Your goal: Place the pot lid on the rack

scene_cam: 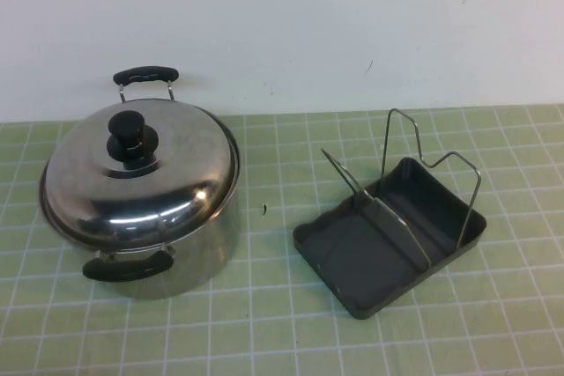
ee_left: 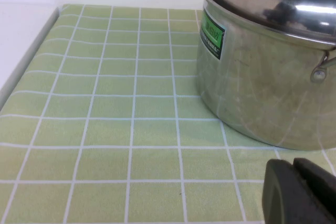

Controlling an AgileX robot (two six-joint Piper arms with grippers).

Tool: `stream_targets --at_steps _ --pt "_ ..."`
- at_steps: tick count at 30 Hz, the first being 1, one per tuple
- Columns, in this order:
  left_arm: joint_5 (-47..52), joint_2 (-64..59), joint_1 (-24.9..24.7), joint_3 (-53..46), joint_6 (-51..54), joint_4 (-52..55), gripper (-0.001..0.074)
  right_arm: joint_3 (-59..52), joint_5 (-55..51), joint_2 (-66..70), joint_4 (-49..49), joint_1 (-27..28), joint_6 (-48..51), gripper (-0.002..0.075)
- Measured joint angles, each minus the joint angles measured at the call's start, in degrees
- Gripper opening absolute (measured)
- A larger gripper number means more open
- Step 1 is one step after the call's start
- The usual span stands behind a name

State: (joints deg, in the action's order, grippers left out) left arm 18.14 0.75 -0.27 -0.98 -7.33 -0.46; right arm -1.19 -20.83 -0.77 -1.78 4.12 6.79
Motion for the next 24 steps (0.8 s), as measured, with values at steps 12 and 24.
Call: stream_targets --at_steps 12,24 --pt "0.0 0.0 0.0 0.0 0.47 0.46 -0.0002 0.0 0.0 0.0 0.0 0.0 0.0 -0.0001" --pt "0.0 0.0 0.0 0.0 0.47 0.46 -0.0003 0.0 0.0 0.0 0.0 0.0 0.0 -0.0001"
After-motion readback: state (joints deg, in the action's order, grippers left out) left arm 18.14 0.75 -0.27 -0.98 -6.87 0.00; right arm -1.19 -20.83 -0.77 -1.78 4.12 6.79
